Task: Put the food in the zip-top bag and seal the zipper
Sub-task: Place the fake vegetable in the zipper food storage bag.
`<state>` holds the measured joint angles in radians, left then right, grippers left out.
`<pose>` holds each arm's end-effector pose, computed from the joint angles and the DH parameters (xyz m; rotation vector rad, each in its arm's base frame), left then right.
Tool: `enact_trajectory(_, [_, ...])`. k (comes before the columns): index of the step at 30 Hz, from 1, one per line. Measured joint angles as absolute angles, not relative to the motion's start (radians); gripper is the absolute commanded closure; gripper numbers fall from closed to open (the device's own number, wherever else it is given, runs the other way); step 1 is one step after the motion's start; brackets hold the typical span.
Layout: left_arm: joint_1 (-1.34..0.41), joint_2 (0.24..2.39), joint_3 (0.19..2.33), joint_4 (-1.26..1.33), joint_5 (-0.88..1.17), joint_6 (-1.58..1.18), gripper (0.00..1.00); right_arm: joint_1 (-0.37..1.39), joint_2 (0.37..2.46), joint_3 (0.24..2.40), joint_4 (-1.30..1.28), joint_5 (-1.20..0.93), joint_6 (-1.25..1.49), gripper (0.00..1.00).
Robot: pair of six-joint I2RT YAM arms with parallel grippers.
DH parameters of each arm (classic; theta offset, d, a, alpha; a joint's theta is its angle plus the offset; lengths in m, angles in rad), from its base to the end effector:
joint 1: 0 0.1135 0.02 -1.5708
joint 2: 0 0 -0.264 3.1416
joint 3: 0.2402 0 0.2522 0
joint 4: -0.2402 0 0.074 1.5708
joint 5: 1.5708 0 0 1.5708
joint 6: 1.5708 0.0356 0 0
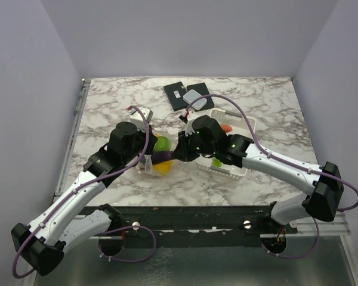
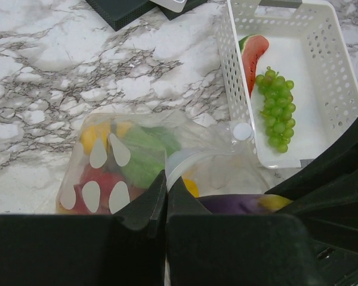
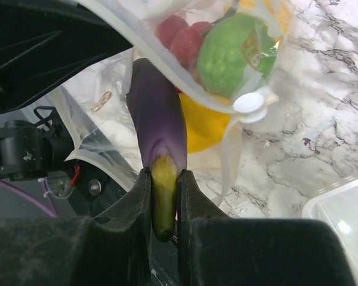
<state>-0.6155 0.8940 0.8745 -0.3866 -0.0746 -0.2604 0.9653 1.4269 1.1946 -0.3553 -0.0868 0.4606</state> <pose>0.1659 -0.1141 0.3313 0.3062 1.9859 -0.4931 0.1827 0.2693 0.3161 -0.6265 2.2154 0.8817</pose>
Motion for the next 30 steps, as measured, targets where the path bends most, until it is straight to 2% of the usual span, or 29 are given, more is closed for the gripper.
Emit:
enact_trajectory(10, [-0.616,0.896,0.875,-0.390,-0.074,-0.260,1.00,0.982,1.437,1.206,-0.362,-0.149,0.435,0.99])
enact_trajectory(30, [-0.616,0.909,0.874,-0.402,-0.070,-0.260,1.00,1.100,1.668,1.243,-0.318,-0.106,0.485,0.97])
